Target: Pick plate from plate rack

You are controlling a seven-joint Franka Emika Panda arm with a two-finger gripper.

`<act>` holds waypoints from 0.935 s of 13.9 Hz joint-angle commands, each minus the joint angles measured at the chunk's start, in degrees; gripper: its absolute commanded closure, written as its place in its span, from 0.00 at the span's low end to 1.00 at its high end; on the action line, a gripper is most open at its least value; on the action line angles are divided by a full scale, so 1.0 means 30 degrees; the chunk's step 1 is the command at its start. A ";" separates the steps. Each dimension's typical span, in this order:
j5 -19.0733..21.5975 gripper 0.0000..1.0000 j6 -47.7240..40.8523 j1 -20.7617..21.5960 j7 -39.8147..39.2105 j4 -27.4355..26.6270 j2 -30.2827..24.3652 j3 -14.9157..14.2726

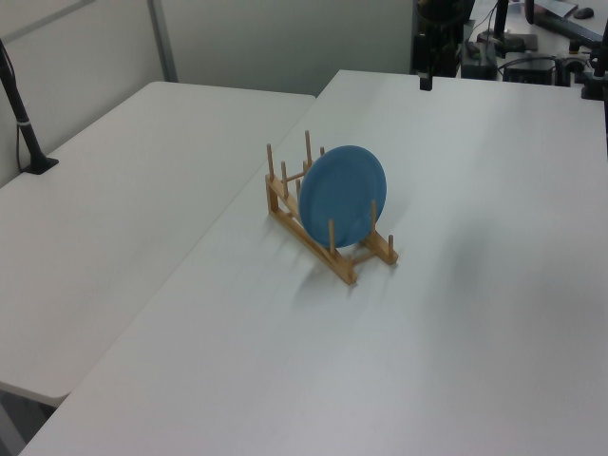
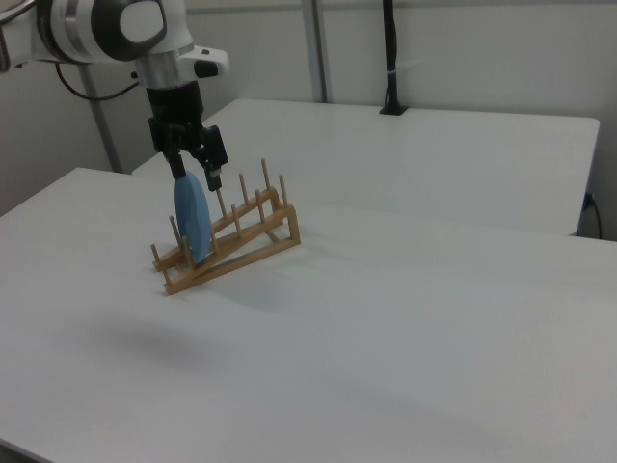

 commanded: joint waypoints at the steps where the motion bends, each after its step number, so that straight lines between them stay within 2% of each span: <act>1: 0.0988 0.00 -0.0856 -0.0003 -0.0322 -0.0212 -0.0313 -0.0095; 4: 0.1346 0.00 -0.0919 -0.0004 -0.0615 -0.0152 -0.0283 -0.0124; 7: 0.1348 0.00 -0.0948 0.0025 -0.2139 -0.0181 -0.0283 -0.0124; 13: 0.1230 0.00 -0.0802 0.0142 -0.2053 -0.0181 -0.0049 -0.0124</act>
